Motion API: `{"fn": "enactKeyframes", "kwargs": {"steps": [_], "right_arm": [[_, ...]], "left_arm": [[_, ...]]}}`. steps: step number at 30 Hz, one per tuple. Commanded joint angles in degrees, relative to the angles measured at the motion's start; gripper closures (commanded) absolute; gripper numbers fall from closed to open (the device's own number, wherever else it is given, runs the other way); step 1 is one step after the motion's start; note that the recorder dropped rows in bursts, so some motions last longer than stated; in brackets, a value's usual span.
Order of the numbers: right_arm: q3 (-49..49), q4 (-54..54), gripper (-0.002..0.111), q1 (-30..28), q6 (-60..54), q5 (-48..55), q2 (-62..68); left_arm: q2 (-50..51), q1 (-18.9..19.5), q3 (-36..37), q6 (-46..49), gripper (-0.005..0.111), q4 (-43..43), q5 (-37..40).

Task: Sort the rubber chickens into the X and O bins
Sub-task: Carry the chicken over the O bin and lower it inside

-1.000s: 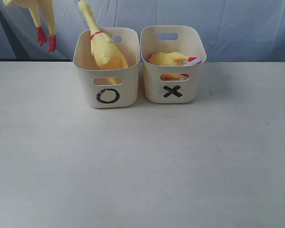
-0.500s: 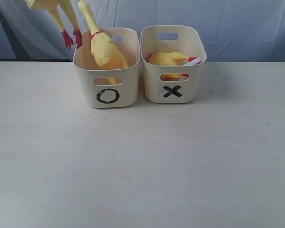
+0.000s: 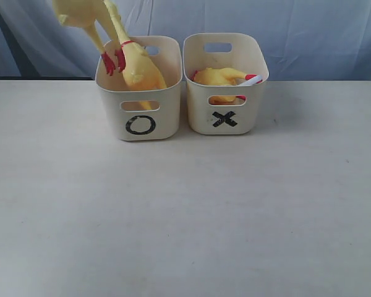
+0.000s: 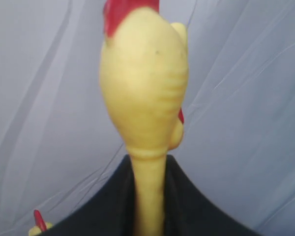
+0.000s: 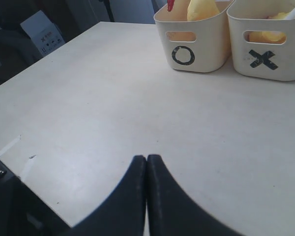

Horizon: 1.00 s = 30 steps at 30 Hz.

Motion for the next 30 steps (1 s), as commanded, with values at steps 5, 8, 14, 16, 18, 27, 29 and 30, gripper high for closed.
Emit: {"fn": "enactKeyframes", "kwargs": {"steps": [5, 8, 14, 16, 18, 27, 29, 30], "right_arm": [[0.2, 0.0, 0.109, 0.2, -0.3, -0.4, -0.3], [0.2, 0.0, 0.109, 0.2, -0.3, -0.4, -0.3], [0.2, 0.0, 0.109, 0.2, -0.3, -0.4, -0.3], [0.2, 0.0, 0.109, 0.2, -0.3, -0.4, -0.3], [0.2, 0.0, 0.109, 0.2, -0.3, -0.4, -0.3], [0.2, 0.0, 0.109, 0.2, -0.3, -0.4, -0.3], [0.2, 0.0, 0.109, 0.2, -0.3, -0.4, -0.3], [0.2, 0.0, 0.109, 0.2, -0.3, -0.4, -0.3]], "left_arm": [[3.9, -2.6, -4.3, 0.4, 0.107, -1.5, 0.8], [5.3, -3.6, -5.6, 0.9, 0.107, -1.5, 1.1], [7.2, -4.4, -5.6, 2.7, 0.107, -1.5, 1.1], [7.2, -4.8, -5.6, 4.9, 0.107, -1.5, 1.1], [7.2, -5.0, -5.6, 7.5, 0.107, -1.5, 1.7], [8.7, -5.4, -5.6, 9.9, 0.107, -1.5, 7.5], [9.6, -5.5, -5.6, 10.2, 0.107, -1.5, 9.2], [10.0, -5.5, -5.6, 10.2, 0.107, -1.5, 9.6]]}}
